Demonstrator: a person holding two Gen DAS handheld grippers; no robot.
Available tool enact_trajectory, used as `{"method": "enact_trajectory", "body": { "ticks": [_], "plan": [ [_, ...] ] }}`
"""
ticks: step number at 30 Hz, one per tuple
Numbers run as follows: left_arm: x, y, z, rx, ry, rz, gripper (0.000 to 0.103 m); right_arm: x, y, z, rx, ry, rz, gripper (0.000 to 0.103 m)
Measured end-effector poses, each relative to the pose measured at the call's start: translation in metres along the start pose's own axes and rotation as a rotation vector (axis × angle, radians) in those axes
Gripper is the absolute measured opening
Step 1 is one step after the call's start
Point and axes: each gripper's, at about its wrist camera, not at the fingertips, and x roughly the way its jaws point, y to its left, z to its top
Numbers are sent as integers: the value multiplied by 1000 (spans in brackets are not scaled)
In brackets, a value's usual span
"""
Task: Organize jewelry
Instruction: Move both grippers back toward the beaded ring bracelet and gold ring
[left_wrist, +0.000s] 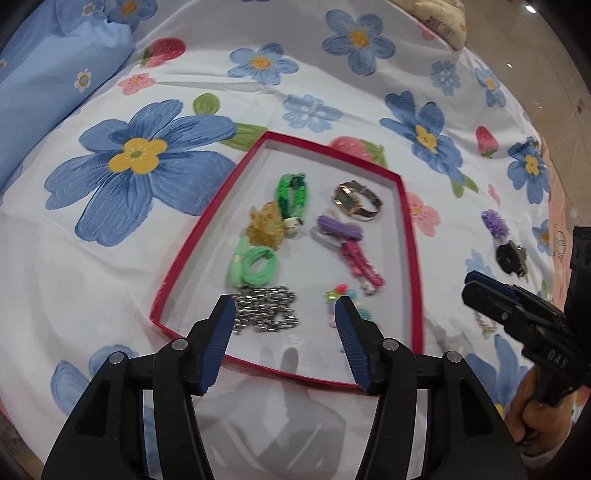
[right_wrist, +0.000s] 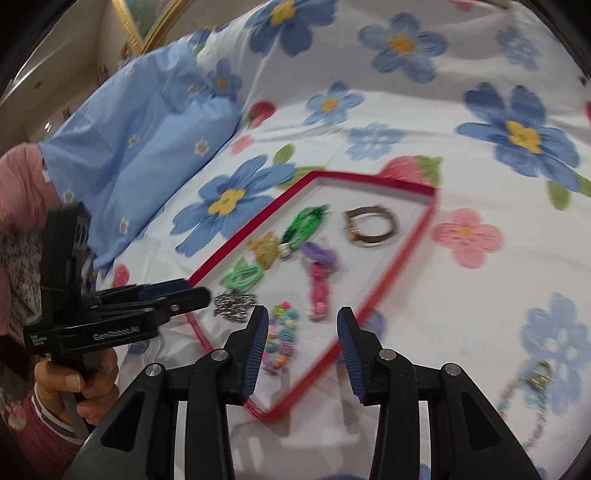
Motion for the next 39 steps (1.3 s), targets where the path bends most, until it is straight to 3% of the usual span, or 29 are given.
{"method": "enact_trajectory", "body": {
  "ticks": [7, 19, 28, 37, 38, 39],
  "plan": [
    [-8, -36, -3, 52, -8, -48, 55, -49, -46, -15, 90, -60, -88, 45],
    [9, -131, -17, 222, 54, -145, 56, -113, -122, -54, 238, -125, -222, 45],
    [49, -204, -28, 312, 138, -208, 56, -134, -151, -69, 302, -157, -244, 45],
    [90, -244, -32, 348, 209, -225, 56, -141, -166, -72, 335, -174, -239, 49],
    [95, -246, -32, 354, 213, -217, 54, -140, -167, -72, 338, -174, -237, 49],
    [100, -249, -33, 361, 220, -210, 40, -139, -168, -72, 340, -174, -239, 49]
  ]
}}
